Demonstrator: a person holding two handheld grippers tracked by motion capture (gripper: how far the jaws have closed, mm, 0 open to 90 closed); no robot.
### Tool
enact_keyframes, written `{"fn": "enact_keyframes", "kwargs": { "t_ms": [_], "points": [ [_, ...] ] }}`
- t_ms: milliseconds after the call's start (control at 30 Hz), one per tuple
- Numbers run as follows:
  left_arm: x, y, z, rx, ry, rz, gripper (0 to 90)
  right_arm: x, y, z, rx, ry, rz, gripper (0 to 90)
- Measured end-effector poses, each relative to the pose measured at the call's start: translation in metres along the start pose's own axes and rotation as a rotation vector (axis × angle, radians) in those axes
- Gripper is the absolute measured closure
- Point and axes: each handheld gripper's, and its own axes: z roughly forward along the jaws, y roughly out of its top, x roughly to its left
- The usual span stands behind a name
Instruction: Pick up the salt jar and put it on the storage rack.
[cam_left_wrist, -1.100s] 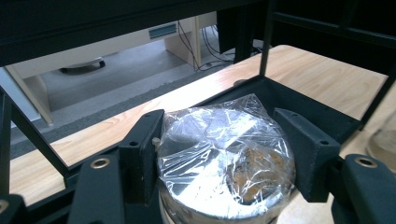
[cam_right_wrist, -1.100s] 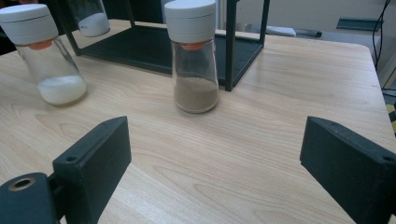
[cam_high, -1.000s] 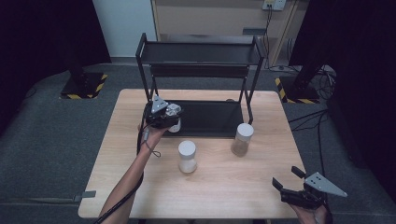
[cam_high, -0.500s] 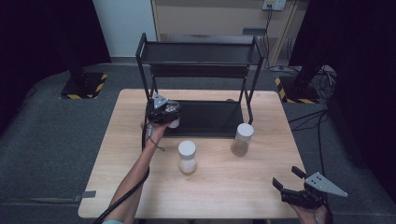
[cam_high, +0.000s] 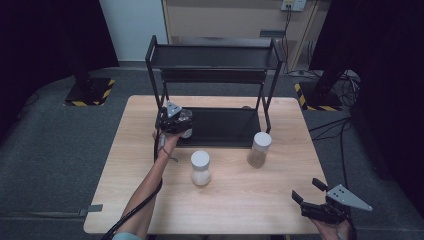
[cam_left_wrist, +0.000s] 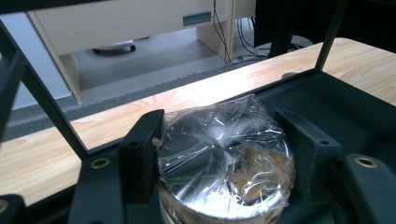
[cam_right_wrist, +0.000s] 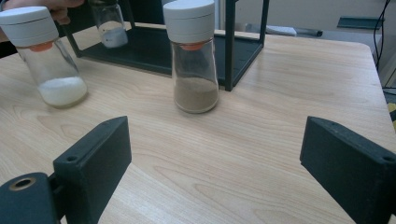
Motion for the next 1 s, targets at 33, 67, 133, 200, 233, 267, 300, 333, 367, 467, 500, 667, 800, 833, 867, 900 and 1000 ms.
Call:
{"fn": "enact_keyframes", "kwargs": {
  "t_ms": [33,67,133,200,233,267,300,333,367,467,500,667,800,833,867,900,1000],
  "points": [
    [-0.0006,-0.0005,0.0009,0.001,0.002,-0.001,35.3,0.0,0.0,0.0,0.0,0.0,0.0,8.9],
    [-0.0006,-0.0014,0.002,0.002,0.001,-0.005,35.2,0.0,0.0,0.0,0.0,0.0,0.0,8.9],
    [-0.0007,-0.0027,0.0036,0.003,0.002,-0.009,35.2,0.0,0.0,0.0,0.0,0.0,0.0,8.8],
    [-0.0008,-0.0034,0.0049,0.007,0.003,-0.011,35.3,0.0,0.0,-0.0001,0.0,0.0,0.0,8.9],
    [-0.0005,-0.0039,0.0057,0.01,0.002,-0.012,35.2,-0.0001,-0.0001,-0.0001,0.0,0.0,0.0,8.8],
    [-0.0009,-0.0046,0.0065,0.012,0.006,-0.012,35.2,-0.0002,-0.0001,-0.0001,0.0,0.001,0.001,8.8],
    [-0.0012,-0.0053,0.007,0.012,0.009,-0.013,35.2,-0.0003,-0.0002,-0.0001,-0.001,0.001,0.001,8.9],
    [-0.0009,-0.0063,0.007,0.009,0.009,-0.015,35.2,-0.0003,-0.0002,-0.0002,-0.001,0.001,0.0,8.9],
    [-0.0004,-0.0067,0.0071,0.008,0.009,-0.019,35.2,-0.0003,-0.0001,-0.0002,-0.001,0.002,0.0,8.9],
    [-0.0003,-0.0066,0.0078,0.007,0.007,-0.019,35.2,-0.0004,-0.0001,0.0,0.0,0.002,0.0,8.9],
    [-0.0005,-0.0074,0.0081,0.004,0.007,-0.019,35.2,-0.0004,-0.0001,0.0001,0.0,0.002,0.0,8.9],
    [-0.0006,-0.0096,0.0086,-0.003,0.006,-0.026,35.1,-0.0001,0.0001,0.0002,0.001,0.003,-0.001,8.9],
    [-0.0005,-0.0093,0.0088,-0.001,0.005,-0.025,34.9,0.0,0.0001,-0.0001,0.0,0.003,-0.001,8.9],
    [-0.0006,-0.0087,0.0088,0.002,0.006,-0.022,34.8,-0.0001,0.0,0.0,0.0,0.004,0.0,8.9],
    [-0.0008,-0.0079,0.0088,0.005,0.006,-0.021,34.7,-0.0001,0.0001,0.0,0.0,0.004,0.0,8.9],
    [-0.001,-0.0071,0.0091,0.008,0.007,-0.023,33.3,-0.0002,0.0001,-0.0001,0.0,0.004,-0.001,8.9],
    [-0.0014,-0.0054,0.0095,0.002,0.006,-0.044,27.3,-0.0002,0.0002,-0.0001,0.0,0.005,-0.001,8.9]
  ]
}}
